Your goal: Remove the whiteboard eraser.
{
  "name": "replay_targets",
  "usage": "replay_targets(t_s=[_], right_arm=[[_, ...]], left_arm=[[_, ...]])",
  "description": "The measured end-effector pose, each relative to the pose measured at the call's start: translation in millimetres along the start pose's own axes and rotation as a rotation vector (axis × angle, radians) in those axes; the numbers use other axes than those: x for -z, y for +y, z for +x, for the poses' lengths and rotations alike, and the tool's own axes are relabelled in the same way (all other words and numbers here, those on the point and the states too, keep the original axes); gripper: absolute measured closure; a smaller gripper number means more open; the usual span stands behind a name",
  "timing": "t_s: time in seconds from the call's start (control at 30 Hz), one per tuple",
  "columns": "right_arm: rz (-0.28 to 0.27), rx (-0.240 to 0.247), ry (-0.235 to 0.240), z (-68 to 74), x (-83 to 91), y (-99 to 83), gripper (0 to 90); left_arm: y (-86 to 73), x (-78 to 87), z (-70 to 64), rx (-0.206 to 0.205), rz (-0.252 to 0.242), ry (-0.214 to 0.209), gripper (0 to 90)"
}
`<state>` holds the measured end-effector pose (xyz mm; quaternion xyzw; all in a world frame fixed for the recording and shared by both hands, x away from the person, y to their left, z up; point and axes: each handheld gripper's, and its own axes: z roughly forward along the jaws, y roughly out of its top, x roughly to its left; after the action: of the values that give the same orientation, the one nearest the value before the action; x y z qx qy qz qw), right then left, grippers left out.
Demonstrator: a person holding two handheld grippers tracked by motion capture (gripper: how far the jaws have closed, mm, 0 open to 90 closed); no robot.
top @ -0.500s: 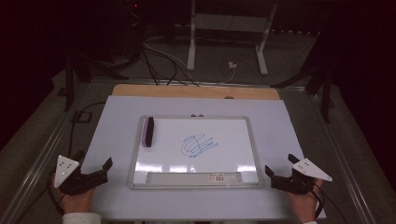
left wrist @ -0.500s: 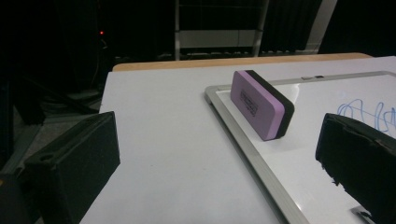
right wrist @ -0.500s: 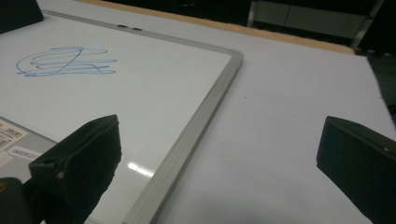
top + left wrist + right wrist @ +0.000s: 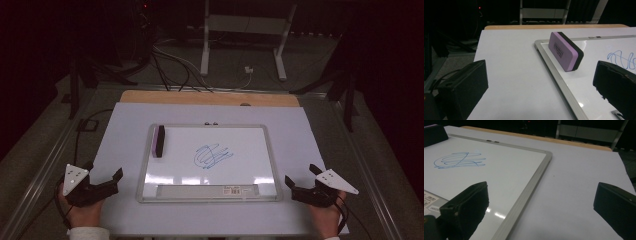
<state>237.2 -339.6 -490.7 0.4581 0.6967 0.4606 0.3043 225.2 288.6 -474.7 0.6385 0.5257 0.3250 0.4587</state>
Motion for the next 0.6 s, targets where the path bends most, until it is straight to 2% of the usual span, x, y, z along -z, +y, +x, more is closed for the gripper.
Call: replay_targets(t_s=[0.33,0.6], right_arm=[[-0.019,-0.009,-0.007,-1.0,2.9,0.0,0.5],[-0.019,-0.005,-0.014,-1.1,3.2,-0.3,0.5]], left_arm=[[17.7,-11.5,-6.0,-0.032,0.011,-0.033,0.7],[25.2,-25.7,-7.0,-0.027,0.017,-0.041,0.7]])
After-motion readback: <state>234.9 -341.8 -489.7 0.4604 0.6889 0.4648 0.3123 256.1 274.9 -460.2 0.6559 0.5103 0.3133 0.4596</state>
